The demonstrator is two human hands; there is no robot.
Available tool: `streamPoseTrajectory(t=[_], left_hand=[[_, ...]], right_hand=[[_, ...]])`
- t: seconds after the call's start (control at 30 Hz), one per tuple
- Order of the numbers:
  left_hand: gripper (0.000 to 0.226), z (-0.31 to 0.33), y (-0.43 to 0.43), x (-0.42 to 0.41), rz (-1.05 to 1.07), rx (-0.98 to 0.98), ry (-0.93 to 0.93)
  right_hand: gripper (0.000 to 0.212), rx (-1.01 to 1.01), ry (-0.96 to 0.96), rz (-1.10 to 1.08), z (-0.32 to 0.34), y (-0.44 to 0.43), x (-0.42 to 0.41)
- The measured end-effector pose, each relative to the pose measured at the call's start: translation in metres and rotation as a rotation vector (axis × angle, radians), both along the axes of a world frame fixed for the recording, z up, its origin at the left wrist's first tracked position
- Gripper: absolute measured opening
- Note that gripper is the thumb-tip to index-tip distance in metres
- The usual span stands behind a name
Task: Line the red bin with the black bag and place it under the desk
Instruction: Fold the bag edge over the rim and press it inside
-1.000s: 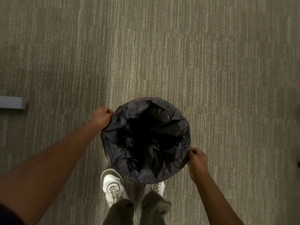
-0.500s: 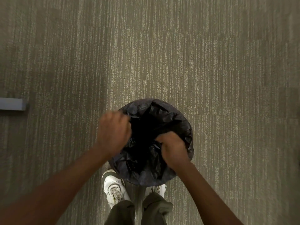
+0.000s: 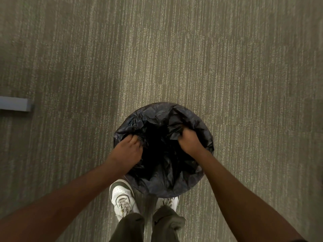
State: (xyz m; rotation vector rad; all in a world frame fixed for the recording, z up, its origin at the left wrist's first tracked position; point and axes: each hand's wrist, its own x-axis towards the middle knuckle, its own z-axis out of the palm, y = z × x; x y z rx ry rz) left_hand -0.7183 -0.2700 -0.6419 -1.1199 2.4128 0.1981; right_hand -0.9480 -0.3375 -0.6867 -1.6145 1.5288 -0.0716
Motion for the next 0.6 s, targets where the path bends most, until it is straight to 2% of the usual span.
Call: streamPoseTrajectory(t=[0.13,0.23,0.3,0.37,0.5,0.6], left_hand=[[0.028,0.005,-0.001,-0.006,0.075,-0.019,0.097],[0.030,0.003,0.006,-0.009,0.079,0.031,0.060],[0.029,0.000,0.011,-0.007,0.079,0.078,0.008],[0.028,-0.002,0.014,-0.006,0.083,0.104,-0.027],[0.026,-0.006,0.018,-0.001,0.098,0.123,-0.024],[0.029,-0.007,0.018,0.001,0.125,0.101,0.049]], right_hand=[[0.035,0.064,0.154,0.090,0.003,0.032,0.018],[0.030,0.050,0.277,0.346,0.001,0.069,0.036],[0.044,0.071,0.376,0.486,-0.003,0.093,0.041],[0.059,0.212,0.433,0.559,-0.011,0.109,0.038],[0.072,0.562,0.414,0.596,-0.014,0.109,0.033],[0.060,0.521,0.323,0.524,-0.003,0.094,0.034]])
